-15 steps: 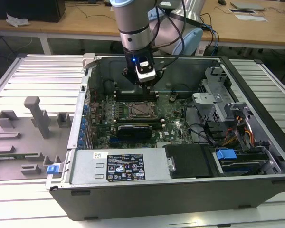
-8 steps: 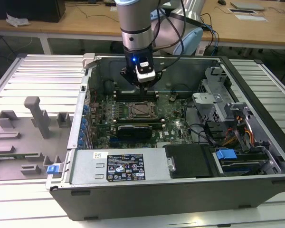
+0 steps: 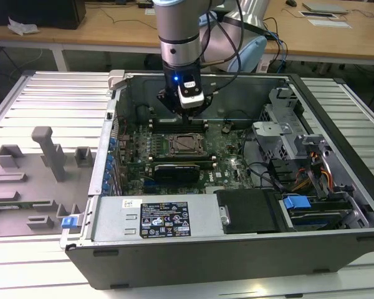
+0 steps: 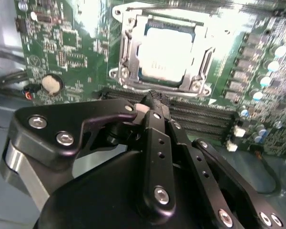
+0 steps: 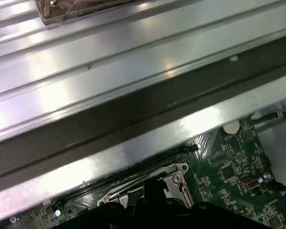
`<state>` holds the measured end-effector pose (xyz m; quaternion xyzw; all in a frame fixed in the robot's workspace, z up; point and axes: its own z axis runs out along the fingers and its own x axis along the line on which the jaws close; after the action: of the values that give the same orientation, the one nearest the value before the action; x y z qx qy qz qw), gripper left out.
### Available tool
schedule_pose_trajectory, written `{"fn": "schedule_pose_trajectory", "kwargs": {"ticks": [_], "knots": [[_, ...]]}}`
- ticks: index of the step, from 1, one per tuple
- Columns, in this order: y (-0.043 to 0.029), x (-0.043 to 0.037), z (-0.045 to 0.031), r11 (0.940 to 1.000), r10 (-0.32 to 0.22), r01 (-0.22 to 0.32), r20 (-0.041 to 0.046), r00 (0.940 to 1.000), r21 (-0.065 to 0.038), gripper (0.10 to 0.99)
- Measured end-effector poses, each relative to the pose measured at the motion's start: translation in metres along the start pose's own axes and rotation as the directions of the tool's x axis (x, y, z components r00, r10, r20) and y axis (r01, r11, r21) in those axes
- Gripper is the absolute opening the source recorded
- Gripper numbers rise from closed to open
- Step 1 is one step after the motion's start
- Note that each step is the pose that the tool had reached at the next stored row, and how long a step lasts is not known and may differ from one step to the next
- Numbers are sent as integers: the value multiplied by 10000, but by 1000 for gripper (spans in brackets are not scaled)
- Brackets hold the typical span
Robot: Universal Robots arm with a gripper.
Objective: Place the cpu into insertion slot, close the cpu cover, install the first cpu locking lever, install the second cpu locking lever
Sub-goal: 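Install the first cpu locking lever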
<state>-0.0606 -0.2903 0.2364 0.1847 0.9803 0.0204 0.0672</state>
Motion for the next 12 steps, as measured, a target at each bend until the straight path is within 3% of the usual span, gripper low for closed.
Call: {"fn": "schedule_pose_trajectory", "kwargs": {"ticks": [5,7,9,12], "knots": [[-105,-42,3,9999,-62,61,51,10000,138,106],[-107,-42,2,9994,-145,142,104,9998,323,106],[-112,-47,4,9989,-231,226,123,9997,409,106],[-130,-54,4,9976,-557,552,120,9984,423,106]]}}
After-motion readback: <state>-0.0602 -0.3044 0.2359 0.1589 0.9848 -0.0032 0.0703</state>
